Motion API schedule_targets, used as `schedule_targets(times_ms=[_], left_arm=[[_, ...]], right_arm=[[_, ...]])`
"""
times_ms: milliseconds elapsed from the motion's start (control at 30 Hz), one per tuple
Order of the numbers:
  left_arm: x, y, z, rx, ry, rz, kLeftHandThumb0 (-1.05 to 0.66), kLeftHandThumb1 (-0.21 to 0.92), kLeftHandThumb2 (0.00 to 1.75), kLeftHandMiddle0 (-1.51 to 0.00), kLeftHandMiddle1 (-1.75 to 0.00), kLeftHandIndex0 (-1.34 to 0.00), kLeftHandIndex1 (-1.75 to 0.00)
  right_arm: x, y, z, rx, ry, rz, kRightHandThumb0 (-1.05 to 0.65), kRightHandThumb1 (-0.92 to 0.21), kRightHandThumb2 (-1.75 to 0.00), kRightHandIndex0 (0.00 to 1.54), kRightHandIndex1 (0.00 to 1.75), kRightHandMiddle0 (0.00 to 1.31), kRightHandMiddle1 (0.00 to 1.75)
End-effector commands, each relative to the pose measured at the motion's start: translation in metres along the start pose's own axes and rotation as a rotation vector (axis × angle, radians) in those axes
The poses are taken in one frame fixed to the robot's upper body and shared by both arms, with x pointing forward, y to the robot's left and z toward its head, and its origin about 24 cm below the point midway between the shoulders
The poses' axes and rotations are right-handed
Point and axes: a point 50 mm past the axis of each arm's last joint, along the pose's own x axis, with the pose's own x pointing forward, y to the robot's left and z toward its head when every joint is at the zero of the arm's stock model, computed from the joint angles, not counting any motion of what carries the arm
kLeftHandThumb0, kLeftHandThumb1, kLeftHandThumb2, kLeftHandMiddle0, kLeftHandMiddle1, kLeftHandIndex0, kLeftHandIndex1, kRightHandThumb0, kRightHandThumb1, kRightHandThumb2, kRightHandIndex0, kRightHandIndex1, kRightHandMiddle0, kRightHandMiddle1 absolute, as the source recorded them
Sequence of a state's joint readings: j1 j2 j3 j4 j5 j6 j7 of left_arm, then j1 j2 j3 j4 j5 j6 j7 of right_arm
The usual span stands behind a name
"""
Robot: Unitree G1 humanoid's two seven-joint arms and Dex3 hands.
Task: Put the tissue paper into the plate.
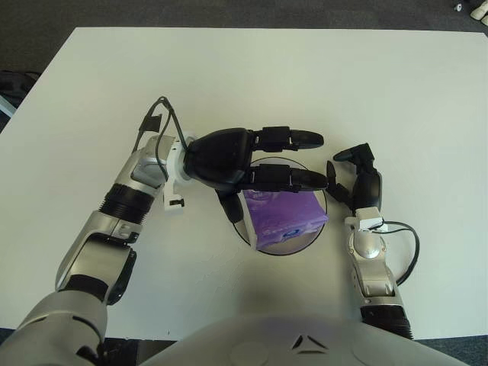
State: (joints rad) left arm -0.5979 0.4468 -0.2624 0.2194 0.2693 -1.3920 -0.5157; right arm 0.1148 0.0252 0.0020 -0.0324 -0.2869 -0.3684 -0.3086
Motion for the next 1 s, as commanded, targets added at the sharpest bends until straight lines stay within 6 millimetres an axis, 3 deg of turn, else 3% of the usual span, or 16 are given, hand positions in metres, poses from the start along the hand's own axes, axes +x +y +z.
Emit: schedule_targets(times_ms=[0, 533, 767, 833, 967], left_arm=[[-0.002, -0.002, 0.0, -0.002, 0.017, 0.003, -1.05, 0.92, 0.99, 0.0, 0.0, 0.0, 0.0], [-0.006, -0.005, -0.001, -0.058, 0.076, -0.021, -1.05, 0.92, 1.01, 0.0, 0.0, 0.0, 0.0], [-0.008, -0.006, -0.005, -0.241, 0.179, -0.069, -1.05, 0.92, 0.99, 0.0, 0.0, 0.0, 0.0], [-0.008, -0.004, -0.01, -0.385, 0.259, 0.029, -1.04, 0.92, 1.0, 0.0, 0.0, 0.0, 0.0], [-0.021, 0.0, -0.015, -0.574, 0.353, 0.42, -0.99, 0.92, 1.01, -0.01, -0.01, 0.0, 0.0]], right_arm=[[-0.009, -0.001, -0.012, -0.007, 0.066, 0.013, -0.36, -0.83, -0.66, 0.61, 1.23, 0.25, 1.75], [-0.01, -0.001, -0.017, 0.033, 0.071, 0.017, -0.36, -0.84, -0.64, 0.57, 1.2, 0.24, 1.75], [-0.011, -0.002, -0.018, 0.006, 0.092, 0.012, -0.36, -0.86, -0.62, 0.54, 1.18, 0.23, 1.75], [-0.011, -0.001, -0.018, 0.007, 0.107, 0.005, -0.35, -0.89, -0.57, 0.52, 1.17, 0.21, 1.75], [-0.012, 0.001, -0.017, 0.017, 0.137, -0.015, -0.35, -0.9, -0.56, 0.51, 1.17, 0.21, 1.75]])
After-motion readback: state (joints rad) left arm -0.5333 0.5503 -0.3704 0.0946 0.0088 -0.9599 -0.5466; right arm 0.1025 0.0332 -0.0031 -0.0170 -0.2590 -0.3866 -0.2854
